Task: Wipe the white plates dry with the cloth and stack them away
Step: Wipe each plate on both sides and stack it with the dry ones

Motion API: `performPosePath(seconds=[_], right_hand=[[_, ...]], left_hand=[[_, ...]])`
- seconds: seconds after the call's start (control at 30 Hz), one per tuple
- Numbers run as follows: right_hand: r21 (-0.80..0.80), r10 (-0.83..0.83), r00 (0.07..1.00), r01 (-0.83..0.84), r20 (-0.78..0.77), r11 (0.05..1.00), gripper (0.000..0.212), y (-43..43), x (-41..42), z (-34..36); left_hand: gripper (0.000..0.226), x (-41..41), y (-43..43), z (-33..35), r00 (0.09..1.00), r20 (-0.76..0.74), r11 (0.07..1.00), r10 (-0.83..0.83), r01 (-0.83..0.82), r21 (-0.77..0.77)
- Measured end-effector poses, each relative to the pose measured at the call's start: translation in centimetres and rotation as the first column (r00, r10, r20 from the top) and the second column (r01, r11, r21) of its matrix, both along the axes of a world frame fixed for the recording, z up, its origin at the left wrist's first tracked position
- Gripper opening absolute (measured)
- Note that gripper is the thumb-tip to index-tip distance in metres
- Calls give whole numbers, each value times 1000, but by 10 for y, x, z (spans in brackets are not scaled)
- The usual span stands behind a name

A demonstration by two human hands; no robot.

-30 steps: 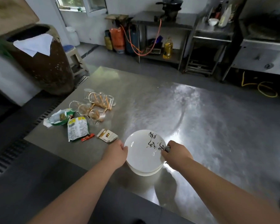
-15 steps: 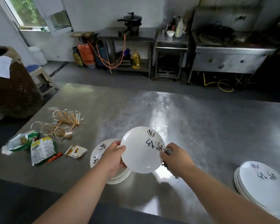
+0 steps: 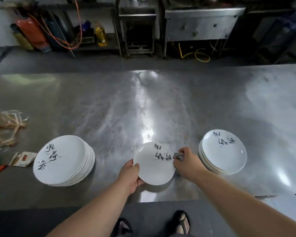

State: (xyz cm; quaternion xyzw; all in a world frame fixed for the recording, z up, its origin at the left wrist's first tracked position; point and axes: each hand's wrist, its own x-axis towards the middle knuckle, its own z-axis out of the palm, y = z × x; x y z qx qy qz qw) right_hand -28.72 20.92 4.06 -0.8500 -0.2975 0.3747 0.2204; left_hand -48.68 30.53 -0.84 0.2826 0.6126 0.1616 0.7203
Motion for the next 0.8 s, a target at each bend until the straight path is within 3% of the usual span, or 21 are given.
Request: performPosePath(seconds=[0.1,0.17,0.27,0.33,0.4,0.47,0.57,0.63,0.8], right_hand=[[-34,79,997,-78,20,996,27,-4,5,-16],[-23,151,983,-150,102,988,21,-4,4,-23],[82,260,936,-286,237,955,30,-2,-4,-35],[11,474,799,-514,370,858,49,-2,-15,-46],[-156,721,560,-736,408,659,71,-6,-31,-59],[-276,854,404,-824,329,496,86,-15,-44,-73],[-292,902,326,-866,285,405,91,-20,-48,-86],[-311,914,279,-876,295,368,92,-7,-41,-86],[-312,856,400,-809,328,498,89,30,-33,-90]], left_hand=[[28,15,-9,-15,998,-57,999,-17,19,38],[25,17,-9,-25,967,-216,966,-135,177,189],[17,9,-9,-34,761,-585,717,-280,571,400],[20,1,-8,-42,610,-752,546,-250,730,410],[29,-7,-10,-50,431,-883,401,-189,854,331],[43,-13,-15,-58,380,-916,332,-126,887,322],[69,-23,-22,-67,323,-935,336,-144,905,261],[71,-27,-24,-73,297,-939,306,-176,923,235],[71,-29,-22,-78,262,-942,269,-208,942,203]])
